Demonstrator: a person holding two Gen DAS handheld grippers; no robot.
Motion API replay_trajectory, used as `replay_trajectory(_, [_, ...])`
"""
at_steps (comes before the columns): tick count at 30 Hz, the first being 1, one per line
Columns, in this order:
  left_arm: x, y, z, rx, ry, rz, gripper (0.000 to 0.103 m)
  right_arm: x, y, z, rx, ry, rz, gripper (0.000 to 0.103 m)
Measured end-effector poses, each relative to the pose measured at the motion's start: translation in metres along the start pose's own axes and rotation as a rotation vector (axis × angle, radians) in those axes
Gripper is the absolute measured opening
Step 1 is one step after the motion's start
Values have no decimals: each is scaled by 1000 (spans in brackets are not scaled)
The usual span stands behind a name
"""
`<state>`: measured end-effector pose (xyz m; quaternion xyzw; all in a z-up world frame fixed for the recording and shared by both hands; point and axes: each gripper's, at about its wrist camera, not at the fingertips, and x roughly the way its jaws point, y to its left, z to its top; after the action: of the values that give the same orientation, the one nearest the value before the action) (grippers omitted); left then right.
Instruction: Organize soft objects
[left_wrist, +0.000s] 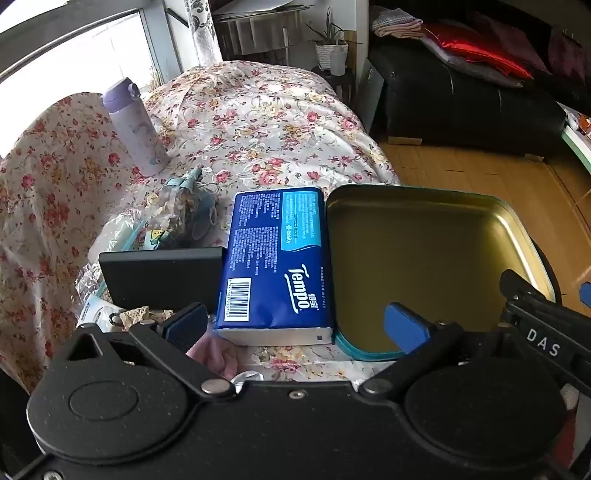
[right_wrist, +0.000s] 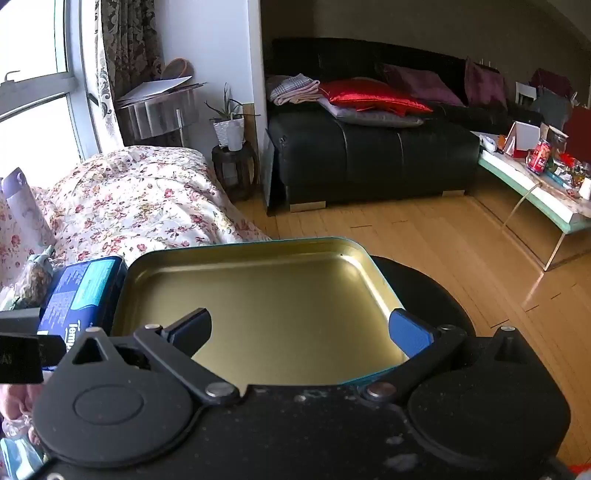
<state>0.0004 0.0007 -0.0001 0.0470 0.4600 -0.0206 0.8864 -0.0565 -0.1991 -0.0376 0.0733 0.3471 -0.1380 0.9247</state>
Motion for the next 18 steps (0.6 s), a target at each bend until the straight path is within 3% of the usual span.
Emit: replay_trajectory(18, [1, 0, -4, -4, 2, 1, 99, -1, 3, 0, -57, 7, -27, 103])
